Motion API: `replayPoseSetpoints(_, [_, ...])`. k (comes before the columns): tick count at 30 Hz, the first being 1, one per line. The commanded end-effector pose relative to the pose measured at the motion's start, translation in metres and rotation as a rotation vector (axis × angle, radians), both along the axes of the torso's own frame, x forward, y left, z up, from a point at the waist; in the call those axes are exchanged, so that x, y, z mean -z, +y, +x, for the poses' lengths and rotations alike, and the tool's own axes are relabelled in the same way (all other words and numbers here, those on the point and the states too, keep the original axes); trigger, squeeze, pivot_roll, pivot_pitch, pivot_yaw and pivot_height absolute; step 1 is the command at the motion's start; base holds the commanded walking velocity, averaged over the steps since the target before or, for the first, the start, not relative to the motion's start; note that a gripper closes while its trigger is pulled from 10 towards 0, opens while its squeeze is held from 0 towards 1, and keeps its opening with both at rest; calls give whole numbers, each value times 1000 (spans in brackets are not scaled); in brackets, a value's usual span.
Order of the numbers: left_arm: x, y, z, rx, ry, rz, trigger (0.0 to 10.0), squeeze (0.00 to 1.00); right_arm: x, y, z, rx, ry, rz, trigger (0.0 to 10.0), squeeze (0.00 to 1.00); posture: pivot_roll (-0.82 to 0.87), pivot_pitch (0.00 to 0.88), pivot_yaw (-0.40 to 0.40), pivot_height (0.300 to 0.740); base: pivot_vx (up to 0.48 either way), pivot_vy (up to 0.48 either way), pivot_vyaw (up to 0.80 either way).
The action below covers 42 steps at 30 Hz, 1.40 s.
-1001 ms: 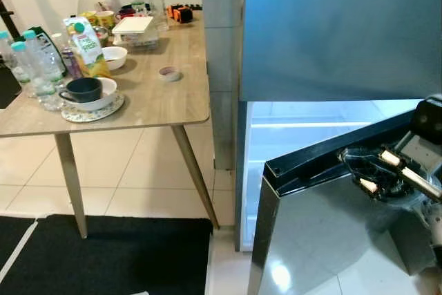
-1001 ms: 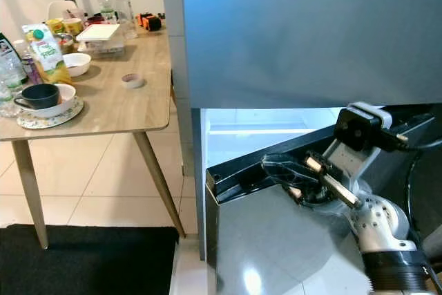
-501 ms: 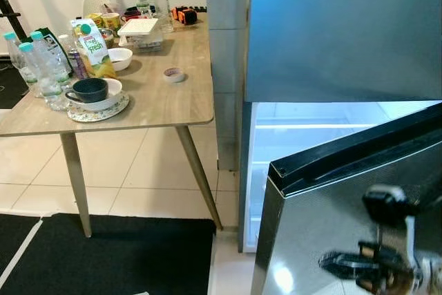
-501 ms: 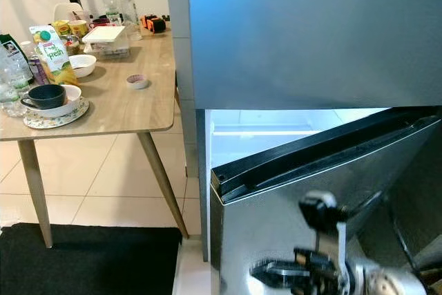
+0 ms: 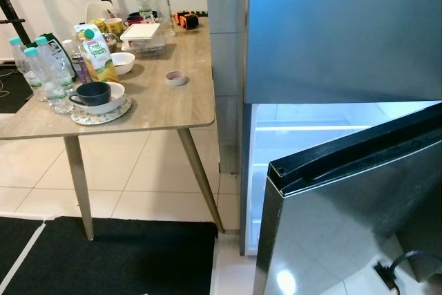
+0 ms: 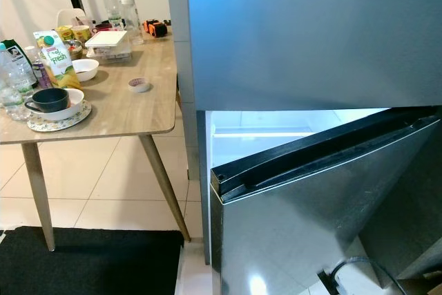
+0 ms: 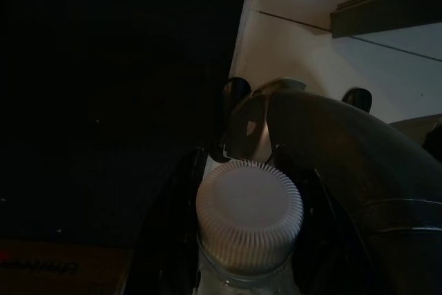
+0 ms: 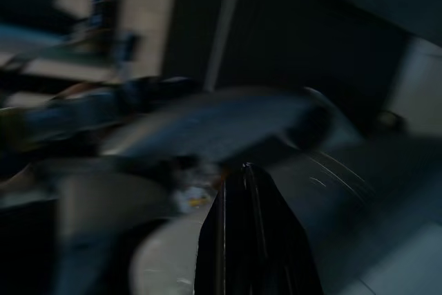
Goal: Restocking fridge
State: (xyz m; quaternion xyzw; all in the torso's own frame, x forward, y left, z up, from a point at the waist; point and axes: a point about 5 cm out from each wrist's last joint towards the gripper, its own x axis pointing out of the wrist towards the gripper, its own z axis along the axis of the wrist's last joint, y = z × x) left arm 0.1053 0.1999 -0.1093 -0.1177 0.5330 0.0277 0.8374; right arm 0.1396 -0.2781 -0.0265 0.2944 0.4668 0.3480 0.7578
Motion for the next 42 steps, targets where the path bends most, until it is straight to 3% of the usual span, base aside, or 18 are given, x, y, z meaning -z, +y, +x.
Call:
replayPoseSetpoints(1, [1,1,-3,2,17,11,10000,0,13,-8,-2,100,1,-205,10000,0,-134,0,16,740,0,0,0])
replayPoseSetpoints(3, [1,2,-2,-15,15,24,10000,0,27,-20,-4,258,15,-492,10000,0,-135,0,19,740,0,0,0])
replayPoseSetpoints(5, [0,5,-2,-38,14,41,10000,0,33,-27,-6,369,31,-648,10000,0,-135,0,19,740,0,0,0])
replayPoseSetpoints(9, [0,10,-3,-29,26,75,10000,0,38,-25,-8,440,77,-707,10000,0,-135,0,19,740,0,0,0])
replayPoseSetpoints(13, [1,29,-19,183,151,231,10000,0,48,-10,-8,428,92,-765,10000,0,-124,0,22,740,0,0,0])
replayPoseSetpoints(15, [1,34,-23,232,177,270,10000,0,49,-7,-8,434,94,-773,10000,0,-124,0,22,740,0,0,0])
replayPoseSetpoints(16, [-1,46,-27,288,213,353,10000,0,50,-5,-7,444,91,-797,10000,0,-118,0,20,740,0,0,0])
replayPoseSetpoints(17, [-1,46,-27,288,213,353,10000,0,50,-5,-7,444,91,-797,10000,0,-118,0,20,740,0,0,0])
replayPoseSetpoints(19, [-6,65,-27,329,239,473,10000,0,51,-4,-5,465,85,-844,10000,0,-117,0,21,740,0,0,0])
replayPoseSetpoints(20, [-6,65,-27,329,239,473,10000,0,51,-4,-5,465,85,-844,10000,0,-117,0,21,740,0,0,0])
replayPoseSetpoints(23, [-20,93,-11,290,192,645,10000,0,53,-6,-5,472,83,-933,10000,0,-114,0,17,740,0,0,-263])
replayPoseSetpoints(24, [-20,93,-11,290,192,645,10000,0,53,-6,-5,472,83,-933,10000,0,-114,0,17,740,0,0,-788])
replayPoseSetpoints(27, [-35,112,11,144,102,738,10000,0,54,-6,-7,438,77,-984,10000,0,-114,0,15,740,0,0,-788])
replayPoseSetpoints(31, [-49,122,34,6,-8,789,10000,0,56,-2,-9,435,83,-983,10000,0,-116,0,16,740,0,0,-788])
replayPoseSetpoints(35, [-55,123,45,-70,-72,789,10000,0,57,2,-9,428,84,-982,10000,0,-116,0,16,740,0,0,-788])
replayPoseSetpoints(38, [-62,109,72,-209,-241,623,10000,0,58,4,-8,420,82,-985,10000,0,-116,0,14,740,0,0,-788])
replayPoseSetpoints(41, [-68,101,88,-233,-330,577,10000,0,58,5,-7,417,79,-985,10000,0,-115,0,11,740,0,0,-788])
replayPoseSetpoints(42, [-74,99,98,-295,-389,538,10000,0,58,6,-7,416,78,-986,10000,0,-115,0,11,740,0,0,-788])
